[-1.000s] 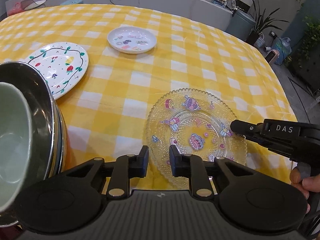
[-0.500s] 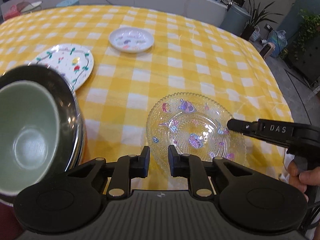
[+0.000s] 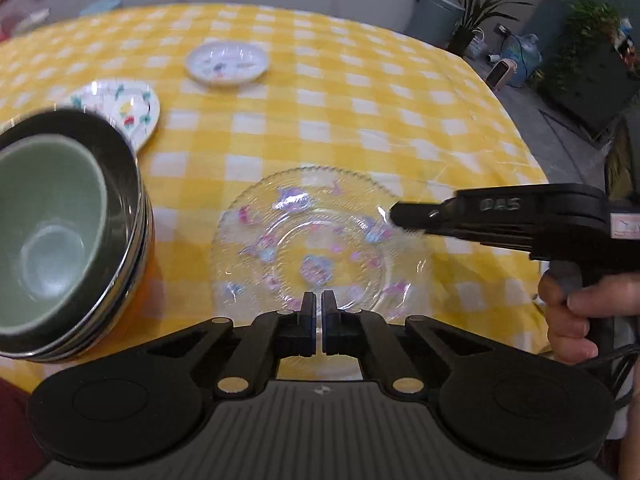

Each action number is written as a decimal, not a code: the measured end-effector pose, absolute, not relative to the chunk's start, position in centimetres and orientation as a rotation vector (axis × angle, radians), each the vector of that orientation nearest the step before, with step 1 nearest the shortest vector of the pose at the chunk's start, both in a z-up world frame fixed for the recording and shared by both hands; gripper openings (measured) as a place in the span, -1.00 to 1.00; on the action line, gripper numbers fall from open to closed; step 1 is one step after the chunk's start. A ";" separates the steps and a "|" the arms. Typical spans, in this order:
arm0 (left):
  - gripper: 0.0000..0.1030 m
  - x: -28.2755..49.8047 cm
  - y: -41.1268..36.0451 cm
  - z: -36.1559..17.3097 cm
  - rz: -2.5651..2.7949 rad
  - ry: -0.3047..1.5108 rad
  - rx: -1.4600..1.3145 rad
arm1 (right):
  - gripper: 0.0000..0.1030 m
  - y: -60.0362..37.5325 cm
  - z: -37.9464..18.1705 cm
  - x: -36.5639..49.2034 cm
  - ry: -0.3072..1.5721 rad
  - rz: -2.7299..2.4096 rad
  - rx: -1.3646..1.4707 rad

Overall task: Organize plates and bowls
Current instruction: 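Carry the glass plate beside the bowl stack and open the left tool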

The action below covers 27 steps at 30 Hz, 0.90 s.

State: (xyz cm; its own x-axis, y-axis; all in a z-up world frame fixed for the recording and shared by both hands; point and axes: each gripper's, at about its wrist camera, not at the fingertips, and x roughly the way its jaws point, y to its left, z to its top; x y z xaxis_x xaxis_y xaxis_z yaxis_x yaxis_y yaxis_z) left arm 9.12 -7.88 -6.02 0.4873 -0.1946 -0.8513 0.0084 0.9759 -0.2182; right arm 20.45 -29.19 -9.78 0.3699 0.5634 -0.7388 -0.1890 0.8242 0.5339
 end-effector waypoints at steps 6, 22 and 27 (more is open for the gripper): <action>-0.95 9.2 -7.9 -6.6 -0.106 1.069 -0.172 | -0.87 -27.6 -10.5 20.4 1.125 0.490 0.298; -0.93 9.4 -7.5 -5.6 -0.114 1.042 -0.135 | -0.88 -26.8 -9.1 18.9 1.118 0.449 0.151; -0.89 9.1 -6.9 -3.7 -0.108 0.963 -0.108 | -0.85 -27.6 -8.0 19.1 1.077 0.422 0.185</action>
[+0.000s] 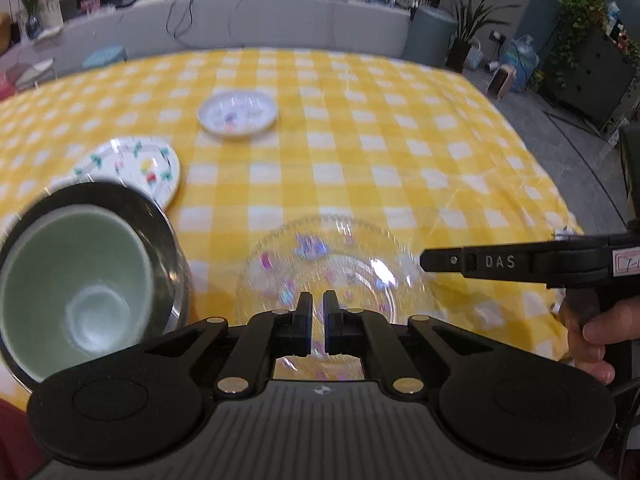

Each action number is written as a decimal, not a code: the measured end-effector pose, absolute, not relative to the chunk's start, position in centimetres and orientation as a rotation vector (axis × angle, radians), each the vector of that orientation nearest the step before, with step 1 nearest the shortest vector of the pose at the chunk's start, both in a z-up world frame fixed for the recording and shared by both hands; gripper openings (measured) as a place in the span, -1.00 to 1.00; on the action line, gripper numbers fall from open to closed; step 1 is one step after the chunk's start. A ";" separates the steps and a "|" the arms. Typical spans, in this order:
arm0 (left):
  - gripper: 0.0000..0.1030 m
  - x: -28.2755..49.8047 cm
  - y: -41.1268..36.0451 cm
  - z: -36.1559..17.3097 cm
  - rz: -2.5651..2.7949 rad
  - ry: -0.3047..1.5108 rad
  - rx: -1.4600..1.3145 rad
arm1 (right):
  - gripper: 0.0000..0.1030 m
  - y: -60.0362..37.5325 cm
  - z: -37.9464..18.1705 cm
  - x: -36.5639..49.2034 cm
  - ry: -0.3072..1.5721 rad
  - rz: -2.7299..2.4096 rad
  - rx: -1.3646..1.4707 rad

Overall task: Organize plates and bowls
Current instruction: 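Carry the glass plate beside the bowl stack and open the left tool, then move the left tool to the white Fruity plate with green vines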

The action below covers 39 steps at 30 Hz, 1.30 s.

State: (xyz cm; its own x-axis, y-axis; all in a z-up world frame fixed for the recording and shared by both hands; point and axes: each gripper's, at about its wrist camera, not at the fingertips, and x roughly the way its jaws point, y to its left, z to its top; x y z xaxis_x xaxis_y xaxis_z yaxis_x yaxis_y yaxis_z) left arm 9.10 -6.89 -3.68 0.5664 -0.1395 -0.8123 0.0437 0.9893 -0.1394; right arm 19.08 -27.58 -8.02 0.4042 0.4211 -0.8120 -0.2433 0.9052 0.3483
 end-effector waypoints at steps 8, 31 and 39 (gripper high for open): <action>0.22 9.0 -2.2 2.0 -0.136 0.795 -0.136 | -0.53 -28.8 -6.1 19.0 0.998 0.418 0.330; 0.12 18.6 20.6 -6.0 -0.179 0.977 -0.564 | -0.28 -16.0 -7.7 28.3 1.158 0.754 0.698; 0.11 20.3 22.8 -7.8 -0.210 1.014 -0.512 | -0.28 -14.4 -12.3 31.2 1.228 0.737 0.714</action>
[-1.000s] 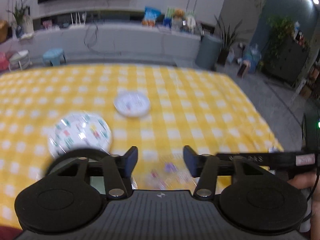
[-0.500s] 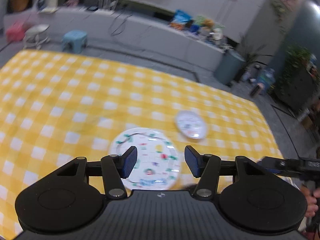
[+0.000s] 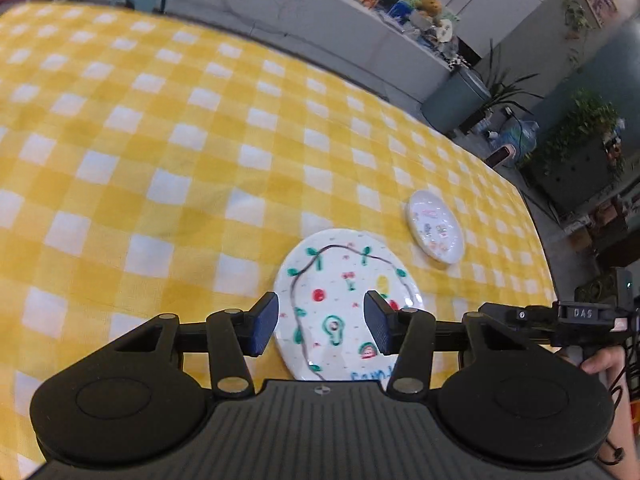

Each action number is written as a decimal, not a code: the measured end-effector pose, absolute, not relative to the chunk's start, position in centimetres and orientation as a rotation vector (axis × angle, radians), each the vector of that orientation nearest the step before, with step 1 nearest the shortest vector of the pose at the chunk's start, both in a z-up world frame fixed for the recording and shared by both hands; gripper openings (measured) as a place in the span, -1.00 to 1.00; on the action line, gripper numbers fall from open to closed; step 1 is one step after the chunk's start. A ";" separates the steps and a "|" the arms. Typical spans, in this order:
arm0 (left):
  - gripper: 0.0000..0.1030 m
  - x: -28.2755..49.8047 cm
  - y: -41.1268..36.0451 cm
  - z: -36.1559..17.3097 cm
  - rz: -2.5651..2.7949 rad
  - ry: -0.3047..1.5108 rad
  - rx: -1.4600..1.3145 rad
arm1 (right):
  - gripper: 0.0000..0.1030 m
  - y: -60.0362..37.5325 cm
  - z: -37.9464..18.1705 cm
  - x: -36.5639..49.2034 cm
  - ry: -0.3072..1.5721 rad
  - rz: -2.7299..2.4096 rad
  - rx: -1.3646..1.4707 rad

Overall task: Organize plates and bowls
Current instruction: 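Move the left tool to the white Fruity plate with green vines, then close the left tool on the Fruity plate rim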

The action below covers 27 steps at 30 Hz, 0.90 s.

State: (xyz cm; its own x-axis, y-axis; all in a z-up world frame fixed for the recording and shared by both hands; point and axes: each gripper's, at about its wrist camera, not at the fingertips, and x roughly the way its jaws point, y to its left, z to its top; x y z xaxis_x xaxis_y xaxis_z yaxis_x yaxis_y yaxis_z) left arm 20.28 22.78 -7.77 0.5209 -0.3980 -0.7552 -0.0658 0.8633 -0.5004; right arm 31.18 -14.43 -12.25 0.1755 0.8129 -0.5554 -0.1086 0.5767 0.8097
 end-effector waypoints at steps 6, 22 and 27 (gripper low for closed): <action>-0.11 21.7 25.4 -9.9 -0.165 1.049 -0.543 | -0.30 -13.2 -13.9 32.0 1.253 0.739 0.705; -0.13 22.4 23.8 -10.5 -0.281 1.061 -0.513 | -0.62 -12.4 -15.4 32.5 1.255 0.764 0.752; -0.13 22.3 24.3 -10.8 -0.286 1.050 -0.563 | -0.69 -11.5 -15.3 32.5 1.280 0.765 0.729</action>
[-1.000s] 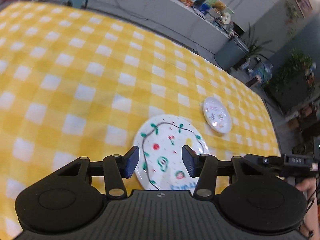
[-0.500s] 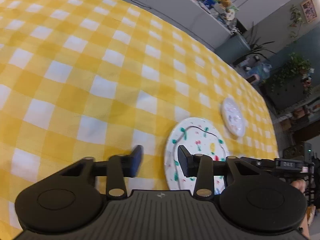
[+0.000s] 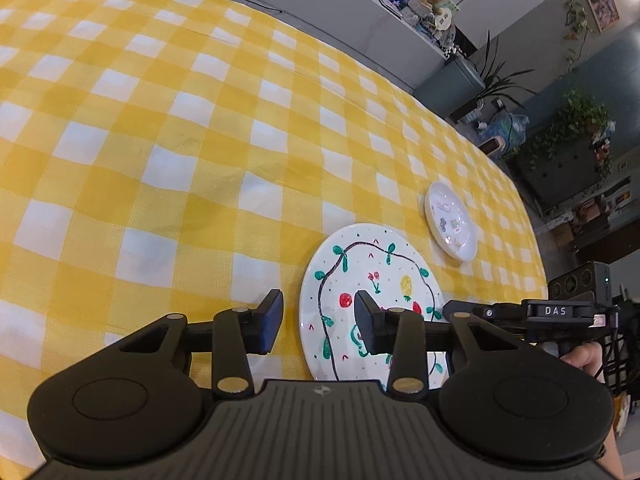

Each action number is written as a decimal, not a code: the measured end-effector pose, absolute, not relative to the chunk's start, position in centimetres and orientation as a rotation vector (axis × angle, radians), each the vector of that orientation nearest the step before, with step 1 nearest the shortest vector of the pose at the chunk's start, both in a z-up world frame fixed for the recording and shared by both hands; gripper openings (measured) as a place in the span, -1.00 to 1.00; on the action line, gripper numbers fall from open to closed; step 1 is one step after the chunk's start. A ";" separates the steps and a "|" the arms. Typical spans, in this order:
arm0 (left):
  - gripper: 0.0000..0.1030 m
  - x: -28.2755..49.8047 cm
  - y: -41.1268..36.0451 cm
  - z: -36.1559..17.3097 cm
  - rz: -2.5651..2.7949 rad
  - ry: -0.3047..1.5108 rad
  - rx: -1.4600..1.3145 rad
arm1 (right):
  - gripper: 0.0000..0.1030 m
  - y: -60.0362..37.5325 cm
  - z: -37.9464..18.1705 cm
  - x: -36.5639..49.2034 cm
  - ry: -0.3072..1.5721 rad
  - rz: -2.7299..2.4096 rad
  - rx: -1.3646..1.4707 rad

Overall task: Organize plates and bowls
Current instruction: 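Close the left tool on the Fruity plate rim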

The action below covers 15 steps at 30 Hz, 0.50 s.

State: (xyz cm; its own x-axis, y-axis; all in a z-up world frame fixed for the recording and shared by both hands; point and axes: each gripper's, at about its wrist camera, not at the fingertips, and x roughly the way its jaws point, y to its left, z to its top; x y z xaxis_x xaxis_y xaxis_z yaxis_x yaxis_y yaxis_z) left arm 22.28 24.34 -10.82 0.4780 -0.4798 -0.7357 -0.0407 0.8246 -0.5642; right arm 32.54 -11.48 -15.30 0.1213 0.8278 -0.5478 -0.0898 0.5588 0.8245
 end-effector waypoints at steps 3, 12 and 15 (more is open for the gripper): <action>-0.13 22.3 24.6 -11.0 -0.286 1.049 -0.589 | -0.69 -11.0 -15.1 32.6 1.286 0.759 0.727; -0.08 22.3 24.4 -11.1 -0.284 1.044 -0.603 | -0.83 -10.4 -15.0 32.9 1.297 0.752 0.705; -0.34 22.4 24.1 -10.9 -0.263 1.054 -0.584 | -0.97 -9.9 -14.8 32.8 1.291 0.742 0.667</action>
